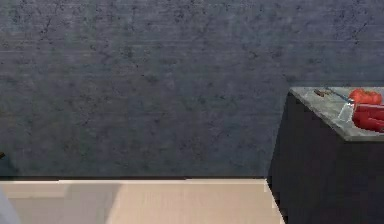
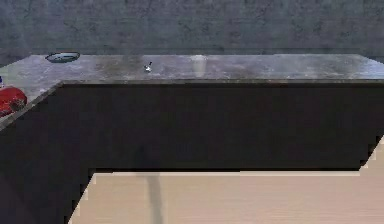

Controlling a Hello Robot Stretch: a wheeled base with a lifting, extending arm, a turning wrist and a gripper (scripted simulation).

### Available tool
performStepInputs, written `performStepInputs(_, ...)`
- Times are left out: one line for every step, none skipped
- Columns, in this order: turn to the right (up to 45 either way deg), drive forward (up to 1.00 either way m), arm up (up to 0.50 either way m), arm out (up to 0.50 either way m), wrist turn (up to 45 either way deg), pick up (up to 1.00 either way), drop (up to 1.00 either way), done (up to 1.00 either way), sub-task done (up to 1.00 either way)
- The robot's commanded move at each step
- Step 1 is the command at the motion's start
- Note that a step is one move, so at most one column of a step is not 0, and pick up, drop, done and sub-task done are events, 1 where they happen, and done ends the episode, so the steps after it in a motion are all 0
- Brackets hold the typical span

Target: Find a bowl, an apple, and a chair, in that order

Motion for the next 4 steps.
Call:
performStepInputs(0.0, 0.75, 0.00, 0.00, 0.0, 0.00, 0.00, 0.00, 0.00)
performStepInputs(-45.0, 0.00, 0.00, 0.00, 0.0, 0.00, 0.00, 0.00, 0.00)
performStepInputs(-24.0, 0.00, 0.00, 0.00, 0.0, 0.00, 0.00, 0.00, 0.00)
performStepInputs(0.0, 0.35, 0.00, 0.00, 0.0, 0.00, 0.00, 0.00, 0.00)
